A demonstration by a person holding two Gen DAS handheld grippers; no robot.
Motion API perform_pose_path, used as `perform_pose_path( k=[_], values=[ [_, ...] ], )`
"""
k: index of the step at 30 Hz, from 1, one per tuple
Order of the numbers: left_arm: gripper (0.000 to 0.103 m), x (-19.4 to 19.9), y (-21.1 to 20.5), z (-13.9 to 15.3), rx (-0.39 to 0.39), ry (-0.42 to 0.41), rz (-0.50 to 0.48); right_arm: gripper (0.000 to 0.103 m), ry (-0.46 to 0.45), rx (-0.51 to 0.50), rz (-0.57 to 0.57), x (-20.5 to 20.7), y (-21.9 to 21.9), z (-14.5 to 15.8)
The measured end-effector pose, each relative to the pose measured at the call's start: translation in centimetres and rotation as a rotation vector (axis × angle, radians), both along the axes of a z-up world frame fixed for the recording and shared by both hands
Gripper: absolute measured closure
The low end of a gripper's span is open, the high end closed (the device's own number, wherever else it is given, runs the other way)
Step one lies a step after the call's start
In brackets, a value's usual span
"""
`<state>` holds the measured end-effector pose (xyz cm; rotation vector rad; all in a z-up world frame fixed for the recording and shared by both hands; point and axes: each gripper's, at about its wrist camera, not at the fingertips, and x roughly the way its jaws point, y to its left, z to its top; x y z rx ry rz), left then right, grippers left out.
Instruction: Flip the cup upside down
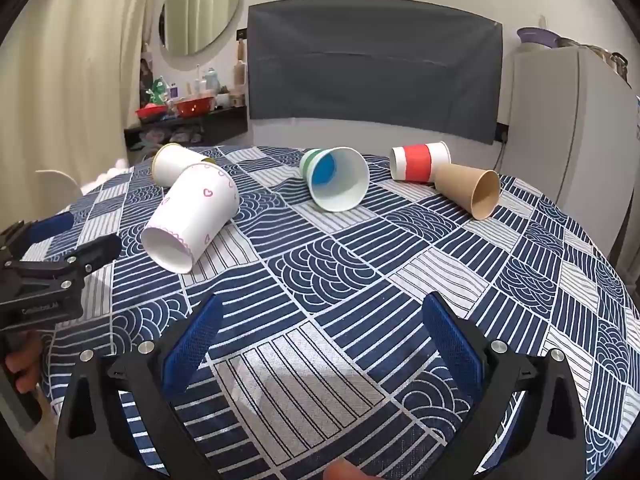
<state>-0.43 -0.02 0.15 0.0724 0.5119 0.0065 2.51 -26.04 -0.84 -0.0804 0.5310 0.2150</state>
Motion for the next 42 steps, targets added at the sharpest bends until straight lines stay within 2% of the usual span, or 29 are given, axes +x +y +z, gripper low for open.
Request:
perform_pose_path(
  k=[42],
  values=[
    [0.006, 0.17, -0.17, -0.11, -0.005, 0.002, 0.002, 0.008, 0.004, -0.01, 0.014, 0.0, 0.21, 0.06]
  ],
)
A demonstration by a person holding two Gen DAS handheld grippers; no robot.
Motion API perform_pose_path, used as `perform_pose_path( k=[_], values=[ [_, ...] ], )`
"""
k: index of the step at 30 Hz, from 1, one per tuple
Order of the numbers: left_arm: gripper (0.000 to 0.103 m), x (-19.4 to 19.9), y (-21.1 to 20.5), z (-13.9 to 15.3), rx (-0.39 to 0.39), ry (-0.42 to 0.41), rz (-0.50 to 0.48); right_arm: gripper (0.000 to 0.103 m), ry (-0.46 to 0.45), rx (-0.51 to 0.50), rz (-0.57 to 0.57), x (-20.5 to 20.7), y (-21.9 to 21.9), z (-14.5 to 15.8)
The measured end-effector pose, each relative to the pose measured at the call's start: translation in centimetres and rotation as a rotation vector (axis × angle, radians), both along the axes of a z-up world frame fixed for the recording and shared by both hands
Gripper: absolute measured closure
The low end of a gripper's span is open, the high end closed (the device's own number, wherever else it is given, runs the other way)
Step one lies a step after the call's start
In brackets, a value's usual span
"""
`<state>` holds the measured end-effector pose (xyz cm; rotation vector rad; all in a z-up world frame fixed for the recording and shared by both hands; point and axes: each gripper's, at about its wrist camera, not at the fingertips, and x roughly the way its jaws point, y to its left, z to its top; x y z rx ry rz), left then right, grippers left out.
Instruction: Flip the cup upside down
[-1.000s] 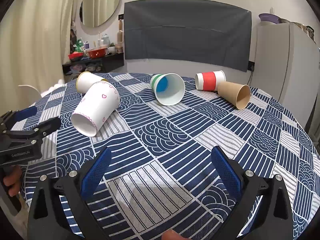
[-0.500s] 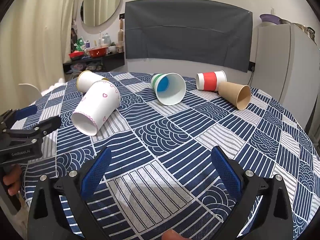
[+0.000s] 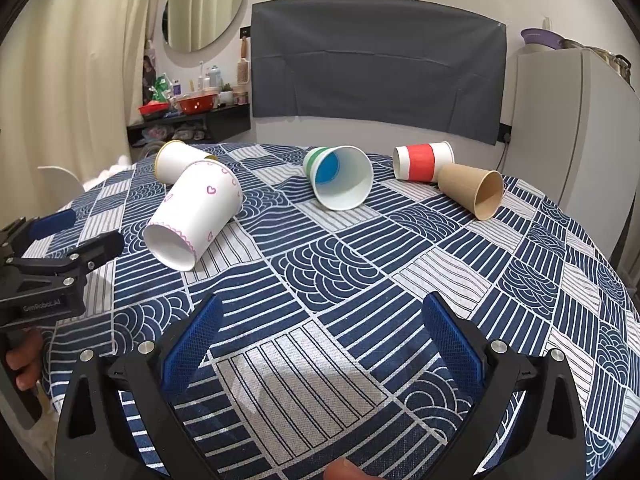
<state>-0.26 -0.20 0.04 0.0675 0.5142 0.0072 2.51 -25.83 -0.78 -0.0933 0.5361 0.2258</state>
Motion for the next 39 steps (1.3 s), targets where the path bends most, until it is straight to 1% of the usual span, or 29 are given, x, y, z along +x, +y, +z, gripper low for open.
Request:
perform_pose_path(
  k=[22, 30, 39],
  values=[
    [0.006, -0.17, -0.18, -0.1, 0.004, -0.004, -0.006, 0.008, 0.004, -0.003, 0.005, -0.03, 0.19, -0.11],
    [0.006, -0.1, -0.07, -0.06, -0.006, 0.002, -0.014, 0.008, 0.017, 0.004, 0.01, 0.07, 0.09, -0.16],
    [0.006, -0.19, -0.28, -0.1, 0.011, -0.006, -0.009, 0.008, 0.013, 0.0, 0.016, 0.1, 0.14, -0.14]
  ],
)
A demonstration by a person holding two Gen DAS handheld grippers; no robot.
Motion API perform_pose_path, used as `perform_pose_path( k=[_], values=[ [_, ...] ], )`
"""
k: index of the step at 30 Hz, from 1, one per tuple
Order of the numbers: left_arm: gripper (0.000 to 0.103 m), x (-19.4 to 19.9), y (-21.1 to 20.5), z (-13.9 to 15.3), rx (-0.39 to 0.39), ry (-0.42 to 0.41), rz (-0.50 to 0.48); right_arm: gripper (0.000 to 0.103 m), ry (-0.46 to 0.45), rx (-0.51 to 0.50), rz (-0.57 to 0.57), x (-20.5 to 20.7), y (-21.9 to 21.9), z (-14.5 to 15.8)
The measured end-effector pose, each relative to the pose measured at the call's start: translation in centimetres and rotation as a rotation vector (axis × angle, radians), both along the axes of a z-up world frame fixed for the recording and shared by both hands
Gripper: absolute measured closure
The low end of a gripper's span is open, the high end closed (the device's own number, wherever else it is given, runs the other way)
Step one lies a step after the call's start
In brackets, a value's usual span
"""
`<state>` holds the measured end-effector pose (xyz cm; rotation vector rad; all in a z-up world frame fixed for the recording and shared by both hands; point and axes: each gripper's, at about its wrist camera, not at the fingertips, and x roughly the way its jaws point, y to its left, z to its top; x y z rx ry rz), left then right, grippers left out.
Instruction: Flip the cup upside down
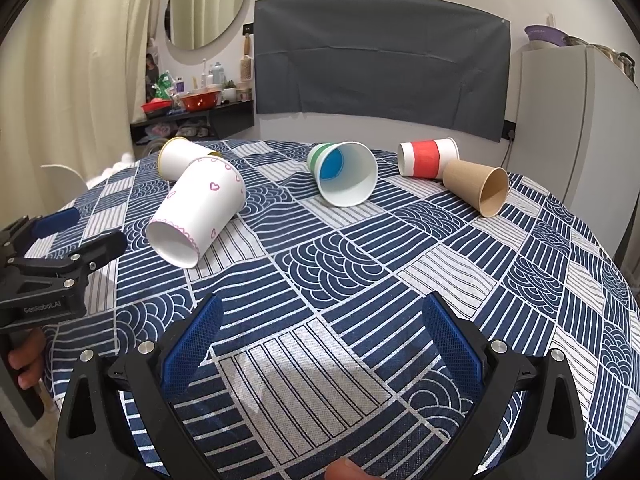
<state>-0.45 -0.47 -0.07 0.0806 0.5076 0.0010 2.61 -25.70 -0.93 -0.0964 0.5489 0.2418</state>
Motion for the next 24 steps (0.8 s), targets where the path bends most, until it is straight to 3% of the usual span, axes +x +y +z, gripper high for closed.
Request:
perform_pose_path(
  k=[14, 24],
  values=[
    [0.006, -0.3, -0.3, 0.4, 0.027, -0.021, -0.004, 0.008, -0.011, -0.02, -0.002, -0.2, 0.3, 0.1],
    [0.006, -0.2, 0.0, 2.4, -0.003, -0.033, -0.015, 0.008, -0.021, -0.078, 0.017, -0.7, 0.8, 0.5]
  ],
)
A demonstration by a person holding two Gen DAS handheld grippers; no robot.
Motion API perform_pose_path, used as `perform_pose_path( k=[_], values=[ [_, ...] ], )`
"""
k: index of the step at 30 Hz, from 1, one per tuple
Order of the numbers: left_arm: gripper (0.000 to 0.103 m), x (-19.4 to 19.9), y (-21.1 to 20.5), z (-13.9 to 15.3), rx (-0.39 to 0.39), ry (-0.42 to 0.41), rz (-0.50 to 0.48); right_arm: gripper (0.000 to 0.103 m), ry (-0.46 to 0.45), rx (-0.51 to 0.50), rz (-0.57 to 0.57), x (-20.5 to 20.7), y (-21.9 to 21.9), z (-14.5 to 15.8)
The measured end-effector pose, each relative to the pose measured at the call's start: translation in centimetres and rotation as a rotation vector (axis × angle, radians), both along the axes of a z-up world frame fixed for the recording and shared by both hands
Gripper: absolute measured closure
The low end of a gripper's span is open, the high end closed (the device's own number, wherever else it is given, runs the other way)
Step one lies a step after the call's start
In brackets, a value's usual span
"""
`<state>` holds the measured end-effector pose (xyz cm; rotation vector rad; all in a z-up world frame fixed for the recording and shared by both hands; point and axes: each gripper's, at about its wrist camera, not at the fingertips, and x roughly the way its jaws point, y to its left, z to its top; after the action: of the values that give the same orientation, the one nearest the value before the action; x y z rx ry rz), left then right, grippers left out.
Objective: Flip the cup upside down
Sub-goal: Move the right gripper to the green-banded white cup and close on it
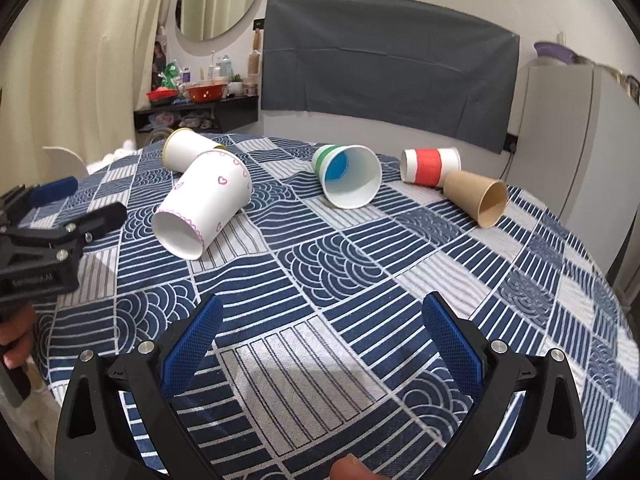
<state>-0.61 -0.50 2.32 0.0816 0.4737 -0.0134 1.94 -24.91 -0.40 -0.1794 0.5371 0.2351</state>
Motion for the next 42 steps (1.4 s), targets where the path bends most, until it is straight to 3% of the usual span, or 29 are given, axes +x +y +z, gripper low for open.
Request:
perform_pose_path(
  k=[11, 21, 33, 42],
  values=[
    [0.006, 2.6, 0.2, 3.9, 0.016, 0.003, 0.015, 0.008, 0.035, 0.027, 0.025, 2.3, -0.1, 3.5],
    [0.006, 6.2, 0.1, 5.6, 0.036, 0.038, -0.006, 0.008, 0.076, -0.001, -0.001, 7.4, -0.4, 6.4],
    [0.006, 11.9, 0.1, 8.1, 0.007, 0.142, -0.072, 0.008, 0.2, 0.011, 0.024, 16.5, -0.2, 6.0],
    [0.006, 15.8, 1.6, 6.4, 0.004, 0.226, -0.02, 0.008, 0.274, -0.076, 0.086, 22.1, 1.3, 4.5]
  ],
)
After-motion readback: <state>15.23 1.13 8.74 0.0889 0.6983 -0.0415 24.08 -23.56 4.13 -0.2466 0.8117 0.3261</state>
